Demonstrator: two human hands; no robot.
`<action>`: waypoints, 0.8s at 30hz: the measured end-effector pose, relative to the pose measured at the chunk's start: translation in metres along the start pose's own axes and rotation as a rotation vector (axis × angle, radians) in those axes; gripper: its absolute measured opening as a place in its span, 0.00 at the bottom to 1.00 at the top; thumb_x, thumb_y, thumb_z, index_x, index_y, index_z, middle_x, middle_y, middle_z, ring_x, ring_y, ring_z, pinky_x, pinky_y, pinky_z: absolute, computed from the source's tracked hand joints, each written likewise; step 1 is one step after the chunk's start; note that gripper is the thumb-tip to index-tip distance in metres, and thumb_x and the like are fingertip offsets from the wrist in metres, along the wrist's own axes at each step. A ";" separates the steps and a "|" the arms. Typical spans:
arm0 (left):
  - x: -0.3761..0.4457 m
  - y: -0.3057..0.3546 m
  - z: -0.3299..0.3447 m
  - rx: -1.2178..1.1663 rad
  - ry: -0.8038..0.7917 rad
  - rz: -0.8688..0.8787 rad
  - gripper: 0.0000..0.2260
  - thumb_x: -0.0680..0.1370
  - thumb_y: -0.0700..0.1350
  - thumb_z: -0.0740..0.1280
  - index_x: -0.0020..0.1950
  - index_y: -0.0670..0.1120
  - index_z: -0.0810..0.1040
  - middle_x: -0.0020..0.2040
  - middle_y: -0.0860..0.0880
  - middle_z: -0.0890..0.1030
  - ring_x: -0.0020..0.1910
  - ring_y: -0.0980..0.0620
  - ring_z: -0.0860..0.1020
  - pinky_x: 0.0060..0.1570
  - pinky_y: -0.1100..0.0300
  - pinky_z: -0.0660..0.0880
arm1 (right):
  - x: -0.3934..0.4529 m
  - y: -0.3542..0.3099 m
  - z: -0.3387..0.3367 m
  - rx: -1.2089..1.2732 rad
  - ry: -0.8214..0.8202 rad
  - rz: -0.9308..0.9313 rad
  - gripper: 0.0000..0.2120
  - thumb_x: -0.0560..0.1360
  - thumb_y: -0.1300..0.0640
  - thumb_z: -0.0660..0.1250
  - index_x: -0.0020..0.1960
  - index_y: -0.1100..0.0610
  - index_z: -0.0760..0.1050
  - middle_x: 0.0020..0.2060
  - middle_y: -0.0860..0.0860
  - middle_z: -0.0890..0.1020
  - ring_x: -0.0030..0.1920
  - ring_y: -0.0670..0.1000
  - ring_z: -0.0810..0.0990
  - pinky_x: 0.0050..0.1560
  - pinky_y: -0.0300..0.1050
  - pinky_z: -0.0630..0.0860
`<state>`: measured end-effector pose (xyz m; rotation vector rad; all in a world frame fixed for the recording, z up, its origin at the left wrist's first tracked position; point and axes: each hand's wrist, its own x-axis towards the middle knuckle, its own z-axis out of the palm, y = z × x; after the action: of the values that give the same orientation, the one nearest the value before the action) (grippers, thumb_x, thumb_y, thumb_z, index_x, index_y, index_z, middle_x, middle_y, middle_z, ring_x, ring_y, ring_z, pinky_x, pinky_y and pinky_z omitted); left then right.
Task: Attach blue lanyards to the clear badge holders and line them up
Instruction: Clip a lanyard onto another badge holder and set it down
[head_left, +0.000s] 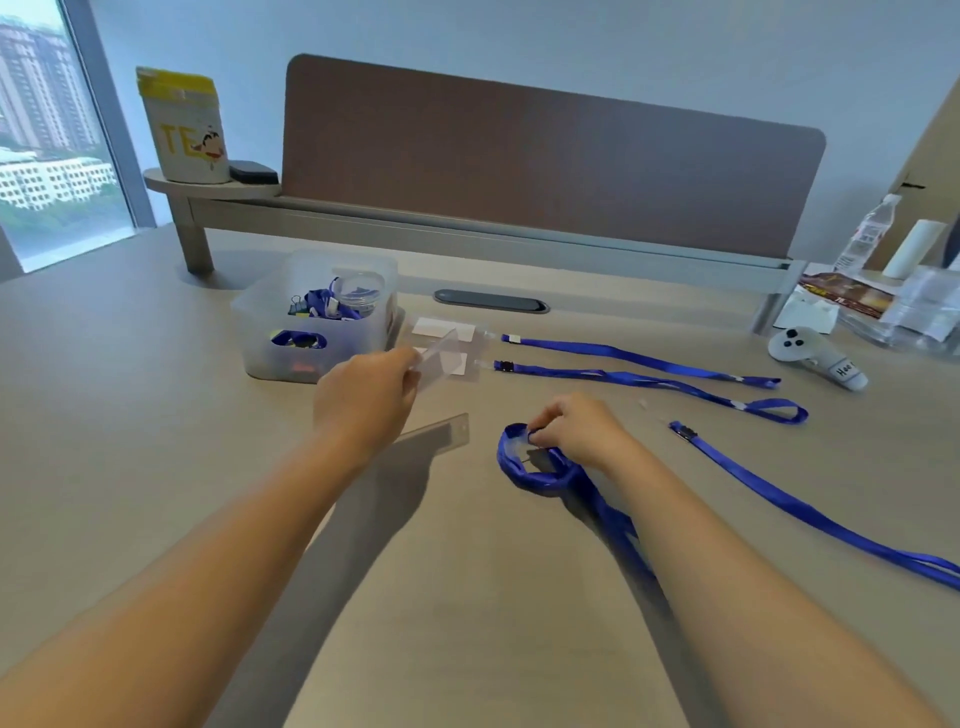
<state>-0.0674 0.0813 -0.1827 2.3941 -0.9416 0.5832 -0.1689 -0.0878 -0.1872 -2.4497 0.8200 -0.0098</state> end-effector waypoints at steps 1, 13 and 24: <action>-0.002 0.001 0.000 -0.005 -0.007 -0.001 0.13 0.79 0.45 0.57 0.60 0.44 0.75 0.52 0.41 0.83 0.48 0.41 0.79 0.40 0.55 0.71 | -0.001 0.003 0.003 -0.047 -0.033 0.045 0.05 0.72 0.60 0.68 0.46 0.52 0.80 0.53 0.53 0.79 0.58 0.55 0.72 0.60 0.50 0.73; -0.011 0.002 -0.012 0.006 -0.043 -0.042 0.13 0.79 0.45 0.57 0.60 0.44 0.75 0.53 0.41 0.82 0.49 0.41 0.79 0.40 0.56 0.72 | -0.016 -0.004 0.011 -0.084 0.076 0.038 0.18 0.72 0.67 0.66 0.61 0.60 0.70 0.56 0.57 0.78 0.47 0.52 0.74 0.48 0.43 0.73; 0.007 -0.055 -0.060 -0.142 0.072 -0.237 0.13 0.78 0.46 0.59 0.59 0.42 0.75 0.56 0.40 0.81 0.49 0.40 0.78 0.41 0.56 0.73 | 0.010 -0.102 -0.018 0.113 0.330 -0.272 0.11 0.75 0.63 0.64 0.55 0.60 0.79 0.52 0.57 0.83 0.52 0.57 0.79 0.47 0.47 0.74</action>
<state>-0.0356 0.1476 -0.1473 2.2971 -0.6344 0.4921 -0.1076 -0.0352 -0.1220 -2.4650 0.5916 -0.5586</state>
